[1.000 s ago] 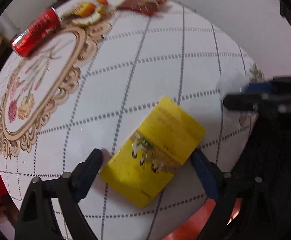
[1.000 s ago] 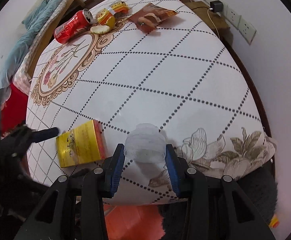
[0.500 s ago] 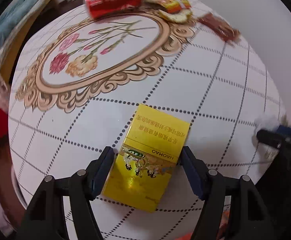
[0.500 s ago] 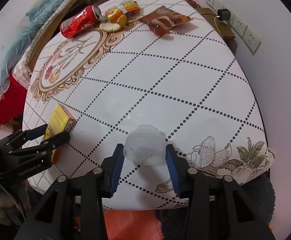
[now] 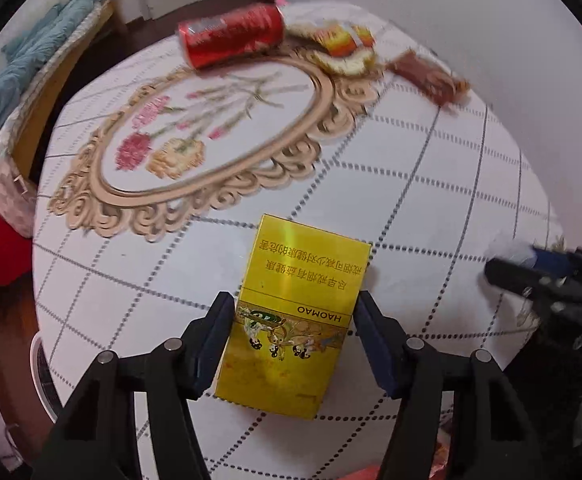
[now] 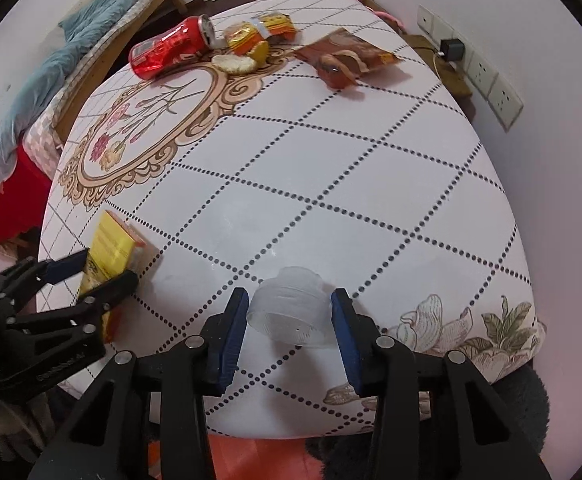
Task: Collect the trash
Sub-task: 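Carry pack and cup over the bin and open both tools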
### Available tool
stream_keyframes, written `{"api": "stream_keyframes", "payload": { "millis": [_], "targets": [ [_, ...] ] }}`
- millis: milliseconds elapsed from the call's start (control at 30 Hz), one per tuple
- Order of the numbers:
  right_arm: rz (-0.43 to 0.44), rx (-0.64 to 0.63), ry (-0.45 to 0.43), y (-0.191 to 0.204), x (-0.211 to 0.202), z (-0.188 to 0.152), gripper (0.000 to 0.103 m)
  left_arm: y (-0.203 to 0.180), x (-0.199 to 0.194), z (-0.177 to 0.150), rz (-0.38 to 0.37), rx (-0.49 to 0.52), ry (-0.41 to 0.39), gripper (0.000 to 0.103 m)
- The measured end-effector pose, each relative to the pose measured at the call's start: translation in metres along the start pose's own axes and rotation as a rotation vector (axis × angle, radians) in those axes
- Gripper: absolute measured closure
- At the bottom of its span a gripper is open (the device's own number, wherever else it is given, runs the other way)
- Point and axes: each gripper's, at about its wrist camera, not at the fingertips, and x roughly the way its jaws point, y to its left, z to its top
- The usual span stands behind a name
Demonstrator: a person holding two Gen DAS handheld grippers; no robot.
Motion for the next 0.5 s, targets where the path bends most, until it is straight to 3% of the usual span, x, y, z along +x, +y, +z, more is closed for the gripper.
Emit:
{"api": "stream_keyframes", "payload": {
  "millis": [267,500],
  "targets": [
    [0.049,-0.043,-0.055,0.026,-0.026,0.005,0.059,0.049,-0.069,0.002,0.044,-0.127,-0.163,0.045],
    [0.148,-0.132,-0.108,0.087,-0.060,0.021,0.059,0.127,-0.143,0.006,0.063,-0.282,-0.331,0.045]
  ]
}}
